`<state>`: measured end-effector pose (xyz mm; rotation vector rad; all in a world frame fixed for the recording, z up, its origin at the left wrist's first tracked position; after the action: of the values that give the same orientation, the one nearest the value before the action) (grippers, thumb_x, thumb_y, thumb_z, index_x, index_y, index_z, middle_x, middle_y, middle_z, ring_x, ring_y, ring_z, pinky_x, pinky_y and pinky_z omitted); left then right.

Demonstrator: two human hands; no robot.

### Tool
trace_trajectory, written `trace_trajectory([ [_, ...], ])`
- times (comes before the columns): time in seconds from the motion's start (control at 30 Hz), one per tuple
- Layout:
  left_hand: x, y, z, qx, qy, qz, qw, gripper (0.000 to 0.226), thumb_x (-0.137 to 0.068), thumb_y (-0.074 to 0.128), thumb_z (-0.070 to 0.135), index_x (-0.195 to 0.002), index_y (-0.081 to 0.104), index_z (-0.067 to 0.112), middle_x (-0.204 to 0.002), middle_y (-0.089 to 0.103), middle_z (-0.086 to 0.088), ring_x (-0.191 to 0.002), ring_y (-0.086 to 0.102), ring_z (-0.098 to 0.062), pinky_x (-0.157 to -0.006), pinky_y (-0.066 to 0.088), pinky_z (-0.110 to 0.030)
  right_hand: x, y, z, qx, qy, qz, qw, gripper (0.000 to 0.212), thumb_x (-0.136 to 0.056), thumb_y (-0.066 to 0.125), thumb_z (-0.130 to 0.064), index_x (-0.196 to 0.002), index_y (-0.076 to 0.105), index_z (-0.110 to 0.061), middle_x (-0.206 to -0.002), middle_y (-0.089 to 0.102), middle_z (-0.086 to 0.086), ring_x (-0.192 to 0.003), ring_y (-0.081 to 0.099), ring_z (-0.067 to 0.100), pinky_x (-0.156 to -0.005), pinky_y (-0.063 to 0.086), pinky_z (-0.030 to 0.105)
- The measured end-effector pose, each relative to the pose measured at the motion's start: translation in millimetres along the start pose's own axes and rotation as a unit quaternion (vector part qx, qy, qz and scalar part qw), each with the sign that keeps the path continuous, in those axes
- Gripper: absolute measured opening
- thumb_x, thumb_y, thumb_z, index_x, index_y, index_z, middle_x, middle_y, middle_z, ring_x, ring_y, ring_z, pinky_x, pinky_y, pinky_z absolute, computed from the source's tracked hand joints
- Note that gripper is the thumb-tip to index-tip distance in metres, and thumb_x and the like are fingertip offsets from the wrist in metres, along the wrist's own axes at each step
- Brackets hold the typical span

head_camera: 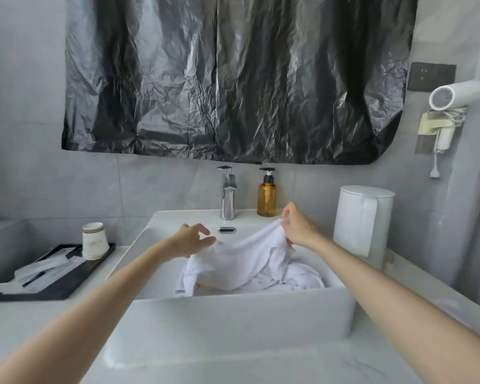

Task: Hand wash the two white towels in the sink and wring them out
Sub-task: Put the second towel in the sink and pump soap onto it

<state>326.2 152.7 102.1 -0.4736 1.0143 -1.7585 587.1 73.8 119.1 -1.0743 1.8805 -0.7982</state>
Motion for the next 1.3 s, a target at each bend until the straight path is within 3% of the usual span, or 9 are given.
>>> trace_trajectory([
  [0.1,10.6,21.8,-0.1,-0.126,0.040,-0.115,0.985,0.046,-0.088,0.066,0.043,-0.128,0.053,0.023,-0.119,0.054,-0.003,-0.100,0.055,-0.016,-0.089,0.043,-0.024,9.4,16.1,0.6,-0.020,-0.017,-0.140,0.990,0.038,-0.092,0.055,-0.020,-0.123,0.032,-0.017,-0.110,0.042,0.009,-0.082,0.051,0.021,-0.064,0.041,0.027],
  [0.27,12.0,47.0,-5.4,-0.271,0.036,-0.152,0.950,0.062,-0.080,0.070,0.054,-0.134,0.049,0.033,-0.133,0.043,-0.001,-0.124,0.044,-0.024,-0.104,0.041,-0.037,24.1,45.1,6.3,0.168,-0.015,-0.223,0.960,0.077,-0.081,0.069,-0.042,-0.142,0.029,-0.017,-0.136,0.039,0.007,-0.125,0.043,0.026,-0.095,0.042,0.035],
  [0.43,12.1,46.4,5.0,-0.401,0.091,-0.048,0.910,0.030,-0.096,0.051,0.025,-0.124,0.060,0.022,-0.130,0.053,-0.003,-0.121,0.052,-0.025,-0.092,0.043,-0.033,14.9,47.5,13.3,0.168,0.048,-0.142,0.974,0.030,-0.093,0.050,-0.026,-0.118,0.050,-0.011,-0.124,0.054,0.010,-0.113,0.054,0.031,-0.076,0.037,0.030],
  [0.5,4.9,31.7,1.1,-0.337,0.066,-0.006,0.939,0.028,-0.097,0.044,0.015,-0.123,0.057,0.015,-0.125,0.059,-0.011,-0.114,0.057,-0.031,-0.086,0.045,-0.034,7.2,37.5,16.1,0.140,0.062,-0.107,0.982,0.021,-0.092,0.045,-0.018,-0.109,0.054,-0.011,-0.120,0.058,0.013,-0.104,0.056,0.031,-0.073,0.037,0.029],
  [0.6,-7.3,-4.9,-4.7,-0.062,-0.026,0.064,0.996,0.022,-0.097,0.040,0.008,-0.115,0.051,0.013,-0.110,0.060,-0.021,-0.097,0.059,-0.034,-0.072,0.046,-0.035,-6.3,14.8,20.2,0.054,0.072,-0.048,0.995,0.025,-0.091,0.041,-0.007,-0.109,0.059,-0.009,-0.120,0.061,0.016,-0.106,0.057,0.031,-0.074,0.037,0.027],
  [0.73,-21.7,-65.0,11.0,0.300,-0.086,0.173,0.934,0.015,-0.097,0.042,0.006,-0.109,0.047,0.013,-0.097,0.057,-0.013,-0.085,0.052,-0.026,-0.072,0.050,-0.038,-16.2,-40.9,1.6,-0.065,0.038,0.100,0.992,0.026,-0.092,0.034,-0.001,-0.094,0.058,-0.010,-0.104,0.063,0.018,-0.089,0.054,0.030,-0.062,0.034,0.029],
  [0.83,-31.6,-113.4,27.4,0.270,-0.043,0.305,0.912,0.020,-0.096,0.041,0.008,-0.112,0.053,0.010,-0.120,0.058,-0.018,-0.102,0.055,-0.031,-0.087,0.046,-0.041,-23.4,-86.3,-20.6,-0.113,0.004,0.202,0.973,0.028,-0.091,0.030,0.000,-0.091,0.056,-0.010,-0.095,0.057,0.010,-0.087,0.050,0.028,-0.064,0.034,0.032],
  [1.03,-30.6,-174.5,61.0,0.266,0.064,0.395,0.877,0.025,-0.092,0.040,0.009,-0.112,0.056,0.012,-0.116,0.060,-0.015,-0.101,0.055,-0.030,-0.083,0.043,-0.036,-39.4,-152.2,-55.9,-0.101,-0.087,0.359,0.924,0.026,-0.092,0.031,-0.005,-0.083,0.052,-0.016,-0.098,0.061,0.010,-0.096,0.054,0.031,-0.094,0.040,0.051],
  [1.3,-24.2,-149.1,36.6,0.244,0.040,0.265,0.932,0.016,-0.093,0.046,0.017,-0.097,0.056,0.005,-0.090,0.055,-0.014,-0.080,0.052,-0.025,-0.068,0.039,-0.032,-28.5,-122.4,-29.3,-0.117,-0.047,0.247,0.961,0.028,-0.084,0.038,-0.002,-0.074,0.058,-0.019,-0.078,0.060,-0.002,-0.090,0.052,0.025,-0.095,0.034,0.040],
])
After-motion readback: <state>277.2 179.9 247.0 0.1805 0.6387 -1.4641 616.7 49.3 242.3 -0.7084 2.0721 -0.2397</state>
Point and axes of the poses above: each hand's wrist, its own x-axis away from the middle knuckle, its own y-axis out of the palm, z = x × y, the point moved 1 cm from there along -x, towards the middle knuckle
